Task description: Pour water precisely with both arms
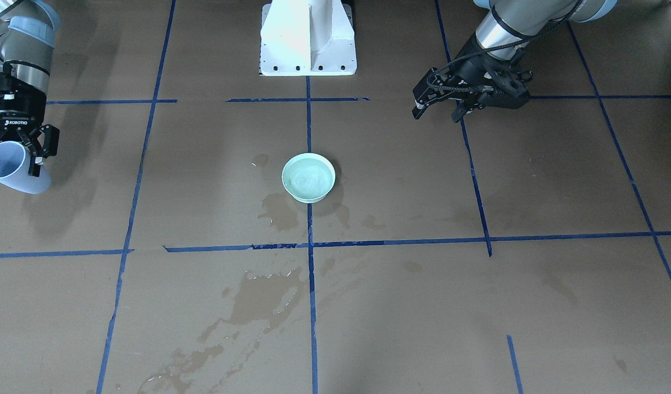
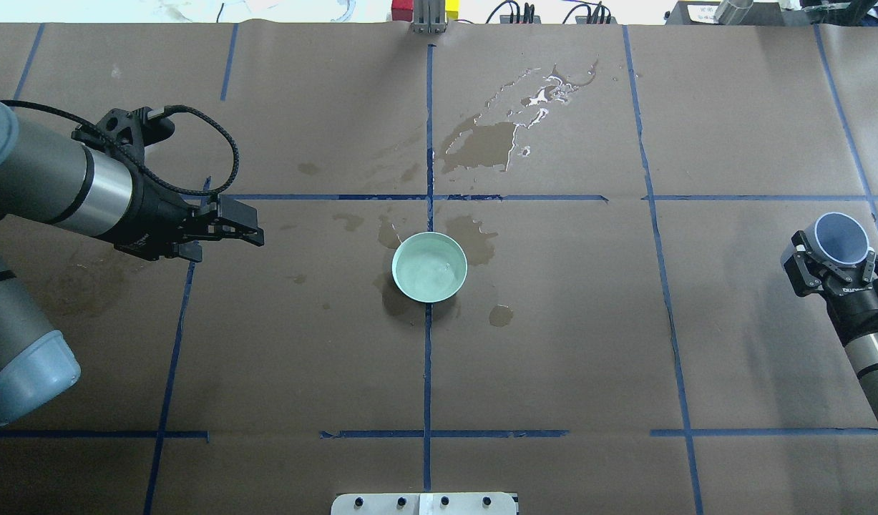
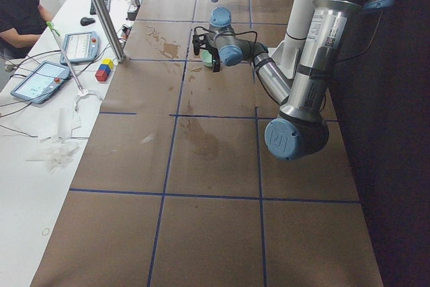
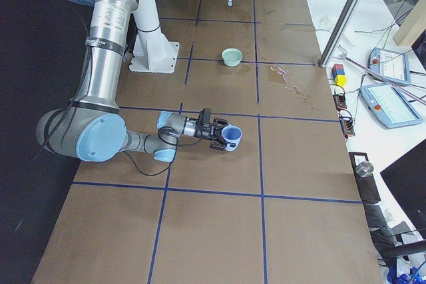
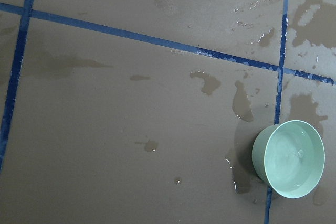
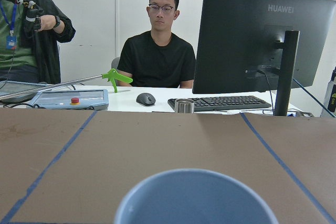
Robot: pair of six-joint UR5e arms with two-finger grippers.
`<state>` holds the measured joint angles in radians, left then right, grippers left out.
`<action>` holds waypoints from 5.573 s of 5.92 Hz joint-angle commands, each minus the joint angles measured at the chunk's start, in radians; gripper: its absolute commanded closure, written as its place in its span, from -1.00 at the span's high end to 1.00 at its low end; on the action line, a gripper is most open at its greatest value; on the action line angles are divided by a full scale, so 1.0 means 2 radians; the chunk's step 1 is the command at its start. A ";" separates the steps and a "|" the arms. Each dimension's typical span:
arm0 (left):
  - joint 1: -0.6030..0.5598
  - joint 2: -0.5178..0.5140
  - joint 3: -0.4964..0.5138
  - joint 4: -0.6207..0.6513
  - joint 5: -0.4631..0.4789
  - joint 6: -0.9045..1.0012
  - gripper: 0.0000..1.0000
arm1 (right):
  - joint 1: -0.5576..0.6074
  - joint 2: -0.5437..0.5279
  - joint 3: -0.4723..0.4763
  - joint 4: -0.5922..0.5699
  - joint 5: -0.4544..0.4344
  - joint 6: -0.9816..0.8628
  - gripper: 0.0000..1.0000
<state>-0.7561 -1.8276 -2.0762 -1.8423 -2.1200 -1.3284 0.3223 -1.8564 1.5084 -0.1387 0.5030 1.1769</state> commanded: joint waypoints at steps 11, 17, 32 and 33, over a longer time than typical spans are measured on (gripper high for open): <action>0.001 -0.002 -0.025 0.029 0.002 -0.001 1.00 | 0.008 0.030 -0.092 0.122 0.017 -0.013 1.00; 0.001 0.000 -0.030 0.033 0.002 -0.001 1.00 | 0.076 0.022 -0.040 0.145 0.084 -0.070 1.00; 0.123 -0.242 0.282 0.048 0.115 -0.077 0.45 | 0.686 0.092 -0.023 -0.427 1.047 -0.611 1.00; 0.123 -0.242 0.283 0.041 0.115 -0.078 0.41 | 0.672 0.096 -0.019 -0.477 1.042 -0.612 1.00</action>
<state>-0.5116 -2.3105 -1.5170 -1.7467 -1.8901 -1.4833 1.6856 -1.6680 1.4621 -1.0017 2.5831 -0.0417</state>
